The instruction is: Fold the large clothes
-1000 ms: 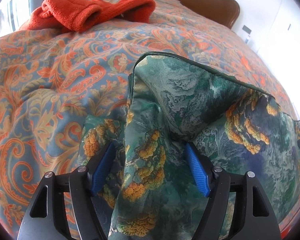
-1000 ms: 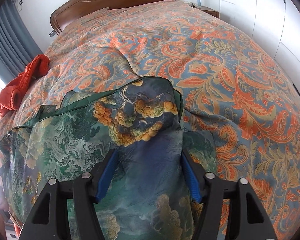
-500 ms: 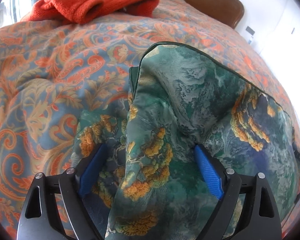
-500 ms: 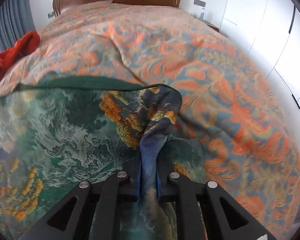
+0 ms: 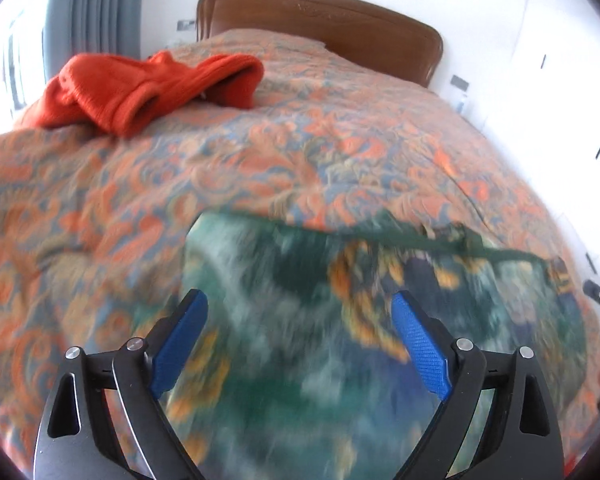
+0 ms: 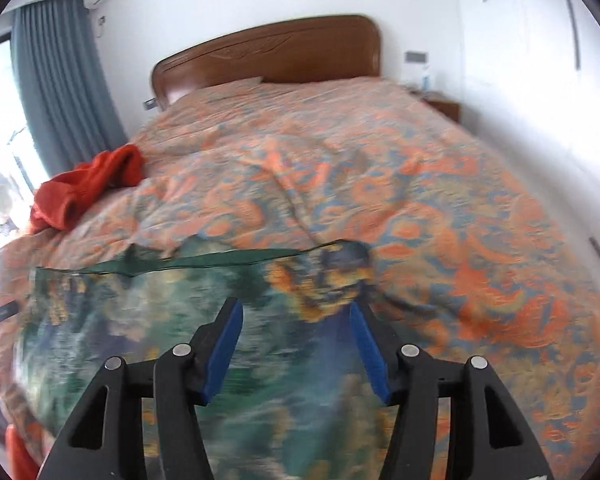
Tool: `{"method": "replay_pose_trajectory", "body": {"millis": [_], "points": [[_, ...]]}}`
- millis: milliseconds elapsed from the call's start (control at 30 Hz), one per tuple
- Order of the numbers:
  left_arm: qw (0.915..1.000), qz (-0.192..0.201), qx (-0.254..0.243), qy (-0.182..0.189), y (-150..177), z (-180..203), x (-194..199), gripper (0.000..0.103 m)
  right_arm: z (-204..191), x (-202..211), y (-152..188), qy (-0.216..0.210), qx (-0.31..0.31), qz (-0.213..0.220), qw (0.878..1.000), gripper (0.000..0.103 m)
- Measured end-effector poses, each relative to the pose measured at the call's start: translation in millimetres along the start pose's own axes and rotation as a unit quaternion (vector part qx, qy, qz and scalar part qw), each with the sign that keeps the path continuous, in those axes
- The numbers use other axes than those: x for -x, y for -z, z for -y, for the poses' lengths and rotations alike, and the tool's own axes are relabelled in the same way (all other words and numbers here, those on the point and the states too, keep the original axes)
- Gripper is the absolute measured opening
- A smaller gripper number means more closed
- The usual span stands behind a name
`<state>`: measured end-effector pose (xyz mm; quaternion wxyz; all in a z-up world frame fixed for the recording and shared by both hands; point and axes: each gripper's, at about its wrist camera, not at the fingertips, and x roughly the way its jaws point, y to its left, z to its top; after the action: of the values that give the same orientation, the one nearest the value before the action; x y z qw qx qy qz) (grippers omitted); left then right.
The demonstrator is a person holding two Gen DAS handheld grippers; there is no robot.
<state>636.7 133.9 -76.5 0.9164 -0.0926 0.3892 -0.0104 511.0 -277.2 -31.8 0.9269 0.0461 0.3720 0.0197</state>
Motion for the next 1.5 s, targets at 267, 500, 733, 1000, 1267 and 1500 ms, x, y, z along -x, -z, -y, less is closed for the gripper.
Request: {"method": "replay_pose_trajectory", "body": {"millis": [267,500,733,1000,1267,1500], "points": [[0.9921,-0.046,0.048,-0.107,-1.2,-36.5,-99.7,0.096,0.0,-87.9,16.4,-0.006,-0.055,-0.039,0.998,0.057],[0.9886,-0.057,0.131,-0.046,12.5,-71.4,-114.7,0.102,50.6,-114.8,43.7,-0.076,-0.147,0.0,0.986,0.057],[0.9957,-0.035,0.078,-0.037,0.0,-41.3,-59.9,0.097,44.2,-104.1,40.0,-0.061,-0.138,-0.001,0.989,0.057],[0.9909,0.0,-0.116,0.068,35.1,96.9,25.3,0.101,13.7,12.3,54.9,-0.082,-0.081,0.047,0.992,0.065],[0.9897,-0.077,-0.113,0.042,46.2,144.7,-62.8,0.1,6.6,83.8,153.9,-0.11,-0.14,0.041,0.983,0.065],[0.9823,-0.056,-0.175,0.035,82.3,153.5,-28.4,0.1,19.4,111.8,206.0,-0.086,-0.162,0.008,0.983,0.065]]}}
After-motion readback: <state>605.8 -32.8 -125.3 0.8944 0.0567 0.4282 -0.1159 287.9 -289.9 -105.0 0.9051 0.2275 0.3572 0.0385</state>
